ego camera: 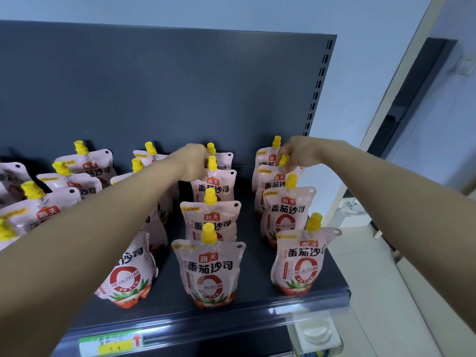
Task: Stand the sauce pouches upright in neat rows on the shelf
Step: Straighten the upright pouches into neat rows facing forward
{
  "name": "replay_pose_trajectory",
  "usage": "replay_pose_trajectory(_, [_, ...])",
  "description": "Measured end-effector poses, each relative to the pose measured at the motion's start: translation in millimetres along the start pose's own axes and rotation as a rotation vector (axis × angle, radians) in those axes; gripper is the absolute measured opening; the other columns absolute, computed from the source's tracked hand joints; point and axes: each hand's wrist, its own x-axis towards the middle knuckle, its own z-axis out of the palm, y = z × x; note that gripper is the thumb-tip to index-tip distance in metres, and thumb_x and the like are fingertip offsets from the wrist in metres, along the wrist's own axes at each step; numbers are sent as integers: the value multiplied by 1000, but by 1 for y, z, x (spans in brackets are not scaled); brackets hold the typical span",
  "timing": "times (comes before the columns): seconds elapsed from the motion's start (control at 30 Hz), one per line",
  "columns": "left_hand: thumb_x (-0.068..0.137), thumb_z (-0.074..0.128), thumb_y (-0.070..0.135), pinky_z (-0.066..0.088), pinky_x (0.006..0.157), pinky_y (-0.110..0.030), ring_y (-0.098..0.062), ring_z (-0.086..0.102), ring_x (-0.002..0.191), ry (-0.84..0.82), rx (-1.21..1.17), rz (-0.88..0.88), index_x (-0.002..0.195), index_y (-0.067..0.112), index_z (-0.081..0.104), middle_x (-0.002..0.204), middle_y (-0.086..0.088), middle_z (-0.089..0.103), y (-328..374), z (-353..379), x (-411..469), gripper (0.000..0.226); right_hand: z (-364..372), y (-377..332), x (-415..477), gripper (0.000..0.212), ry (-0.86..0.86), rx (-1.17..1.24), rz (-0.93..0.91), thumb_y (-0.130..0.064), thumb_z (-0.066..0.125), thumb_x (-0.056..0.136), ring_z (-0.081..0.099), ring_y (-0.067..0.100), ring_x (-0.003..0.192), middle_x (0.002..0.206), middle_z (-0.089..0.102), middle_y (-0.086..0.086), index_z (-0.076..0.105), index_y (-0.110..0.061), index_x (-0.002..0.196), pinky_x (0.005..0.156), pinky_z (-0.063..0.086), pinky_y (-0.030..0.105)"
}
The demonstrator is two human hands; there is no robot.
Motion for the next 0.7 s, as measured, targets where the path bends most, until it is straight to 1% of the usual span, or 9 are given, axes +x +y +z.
replay_pose_trajectory(0.07, [76, 69, 7, 45, 69, -32, -31, 56, 79, 14, -20, 16, 77, 4, 57, 80, -11, 60, 2, -5, -4, 12, -3, -1, -3, 43, 9, 4, 2, -24, 69, 85, 53, 27, 109, 124, 56, 4, 60, -19, 127, 90, 42, 33])
replay_pose_trajectory(0.13, [78, 66, 7, 49, 78, -34, -32, 61, 93, 72, -45, 31, 97, 4, 64, 98, -13, 67, 4, -11, -7, 20, -10, -3, -6, 45, 63, 14, -3, -21, 70, 84, 54, 29, 115, 124, 59, 6, 59, -15, 127, 95, 42, 34])
replay_pose_trajectory(0.17, [79, 64, 6, 49, 79, -33, -31, 61, 96, 120, -66, 37, 103, 6, 64, 103, -11, 67, 6, -14, -9, 24, -14, -5, -9, 40, 115, 28, -14, -20, 70, 83, 56, 29, 112, 118, 62, 7, 61, -12, 122, 90, 43, 32])
replay_pose_trajectory(0.23, [81, 60, 6, 47, 73, -29, -27, 60, 91, 226, -117, 65, 103, 10, 63, 103, -9, 65, 15, -21, -16, 22, -22, -11, -18, 19, 211, 72, -43, -22, 70, 83, 61, 28, 96, 94, 65, 5, 66, -11, 98, 74, 43, 27])
replay_pose_trajectory(0.3, [81, 63, 12, 44, 64, -26, -20, 58, 78, 251, -193, 124, 93, 11, 65, 92, -4, 65, 25, -27, -24, 11, -29, -18, -31, 14, 158, 107, -65, -27, 68, 84, 64, 21, 78, 74, 65, -3, 64, -15, 78, 61, 43, 24])
replay_pose_trajectory(0.37, [78, 70, 24, 45, 60, -25, -14, 58, 70, 165, -264, 189, 84, 13, 66, 81, 1, 66, 33, -31, -35, 14, -31, -25, -42, 19, -43, 130, -59, -33, 65, 85, 67, 16, 76, 77, 68, -5, 67, -14, 88, 64, 50, 23])
replay_pose_trajectory(0.47, [73, 75, 35, 43, 63, -22, -5, 59, 72, -49, -187, 233, 85, 19, 68, 78, 11, 65, 38, -31, -49, 21, -21, -30, -53, 38, -270, 87, -6, -31, 68, 84, 65, 21, 101, 111, 68, 2, 64, -14, 118, 86, 54, 30])
replay_pose_trajectory(0.57, [72, 76, 31, 39, 64, -19, -7, 57, 77, -173, -96, 212, 86, 23, 67, 79, 14, 63, 36, -22, -56, 19, -3, -29, -60, 35, -230, -34, 5, -22, 66, 86, 57, 21, 105, 120, 61, 2, 64, -20, 121, 89, 48, 29])
replay_pose_trajectory(0.7, [69, 78, 35, 45, 79, -25, -11, 56, 90, -248, -65, 197, 92, 25, 67, 90, 12, 63, 31, -14, -62, 27, 8, -30, -69, 30, -104, -68, 25, -25, 66, 87, 54, 25, 114, 122, 62, 5, 68, -20, 116, 101, 44, 35])
